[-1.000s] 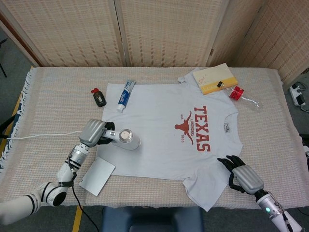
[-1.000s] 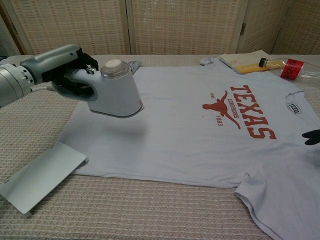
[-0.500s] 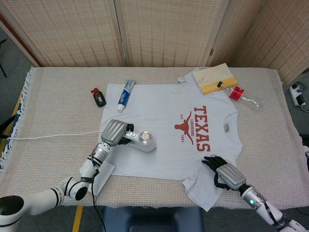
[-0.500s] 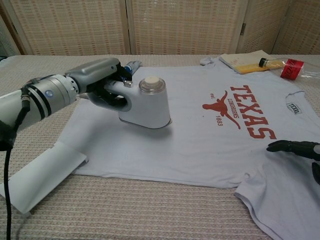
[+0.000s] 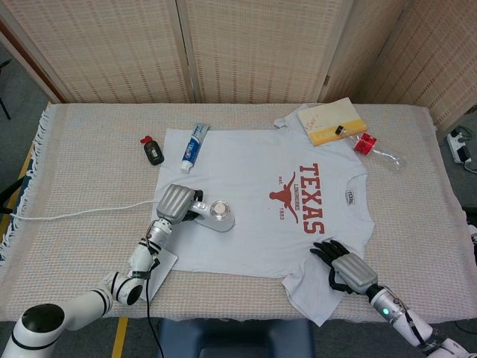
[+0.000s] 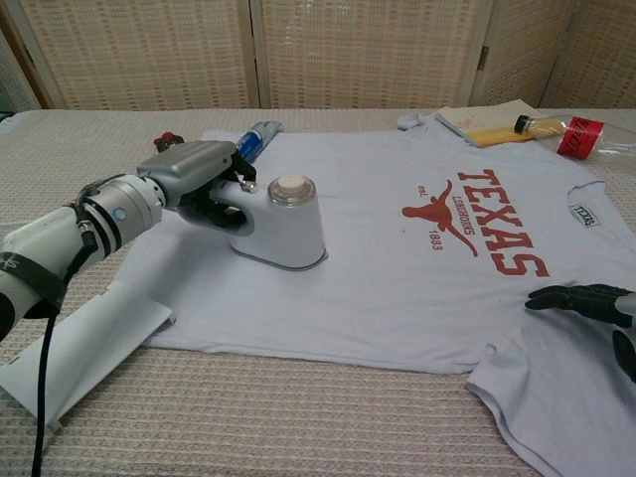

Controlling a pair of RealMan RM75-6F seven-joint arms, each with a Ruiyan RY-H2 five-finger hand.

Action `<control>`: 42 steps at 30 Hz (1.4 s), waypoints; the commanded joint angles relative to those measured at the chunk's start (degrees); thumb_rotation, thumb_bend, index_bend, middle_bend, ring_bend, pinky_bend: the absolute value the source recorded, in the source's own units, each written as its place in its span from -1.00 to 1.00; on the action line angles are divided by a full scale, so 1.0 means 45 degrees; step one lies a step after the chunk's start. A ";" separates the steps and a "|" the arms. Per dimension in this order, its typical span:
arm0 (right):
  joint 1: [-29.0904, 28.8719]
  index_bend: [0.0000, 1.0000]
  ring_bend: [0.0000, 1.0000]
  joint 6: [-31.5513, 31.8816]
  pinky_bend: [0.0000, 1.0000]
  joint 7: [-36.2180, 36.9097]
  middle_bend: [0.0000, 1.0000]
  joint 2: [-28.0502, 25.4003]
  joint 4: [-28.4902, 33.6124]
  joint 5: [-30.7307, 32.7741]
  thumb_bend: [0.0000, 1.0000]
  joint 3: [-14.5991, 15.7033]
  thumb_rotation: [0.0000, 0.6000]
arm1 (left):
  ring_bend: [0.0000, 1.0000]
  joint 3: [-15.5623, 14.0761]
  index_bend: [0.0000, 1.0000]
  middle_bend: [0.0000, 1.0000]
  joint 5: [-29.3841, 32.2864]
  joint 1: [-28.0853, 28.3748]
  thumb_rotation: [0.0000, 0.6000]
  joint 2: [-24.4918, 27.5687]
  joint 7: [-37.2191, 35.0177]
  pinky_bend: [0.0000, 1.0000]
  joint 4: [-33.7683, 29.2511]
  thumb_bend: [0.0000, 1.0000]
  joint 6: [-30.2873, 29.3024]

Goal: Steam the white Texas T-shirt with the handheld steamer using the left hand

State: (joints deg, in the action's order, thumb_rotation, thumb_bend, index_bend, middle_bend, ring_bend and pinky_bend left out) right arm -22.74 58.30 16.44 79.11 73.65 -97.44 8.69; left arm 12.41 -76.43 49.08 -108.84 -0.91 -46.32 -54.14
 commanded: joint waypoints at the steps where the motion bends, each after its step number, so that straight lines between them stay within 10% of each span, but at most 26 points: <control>1: -0.0013 -1.00 -1.00 -0.0013 -1.00 -0.0081 -1.00 -0.0004 0.0053 0.0070 1.00 0.0019 -0.13 | 0.82 -0.0039 0.88 1.00 -0.0031 -0.0053 1.00 -0.0386 -0.0450 0.46 0.1093 -0.10 -0.0179; 19: -0.0237 -1.00 -1.00 -0.0095 -1.00 -0.0644 -1.00 -0.0036 0.0550 0.0377 1.00 0.0039 -0.10 | 0.81 0.0717 0.87 1.00 0.1134 -0.0734 1.00 -0.0184 -0.2281 0.46 0.5138 -0.10 0.0747; 28: -0.0351 -1.00 -1.00 -0.0106 -1.00 -0.0692 -1.00 -0.0055 0.0630 0.0356 1.00 0.0109 -0.09 | 0.81 0.0966 0.87 1.00 0.0943 -0.1101 1.00 0.0695 -0.3676 0.46 0.3185 -0.10 -0.0611; 42: -0.0287 -1.00 -1.00 0.0058 -1.00 -0.0586 -1.00 -0.0142 0.0534 0.0485 1.00 0.0201 -0.04 | 0.81 0.0528 0.87 1.00 0.0104 -0.0044 1.00 -0.0405 -0.0962 0.46 0.0322 -0.10 -0.1258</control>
State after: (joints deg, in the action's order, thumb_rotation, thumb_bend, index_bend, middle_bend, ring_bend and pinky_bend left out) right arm -24.03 58.56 13.80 78.47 76.06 -95.26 9.59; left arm 15.18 -75.46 47.84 -109.36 -6.77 -44.26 -59.97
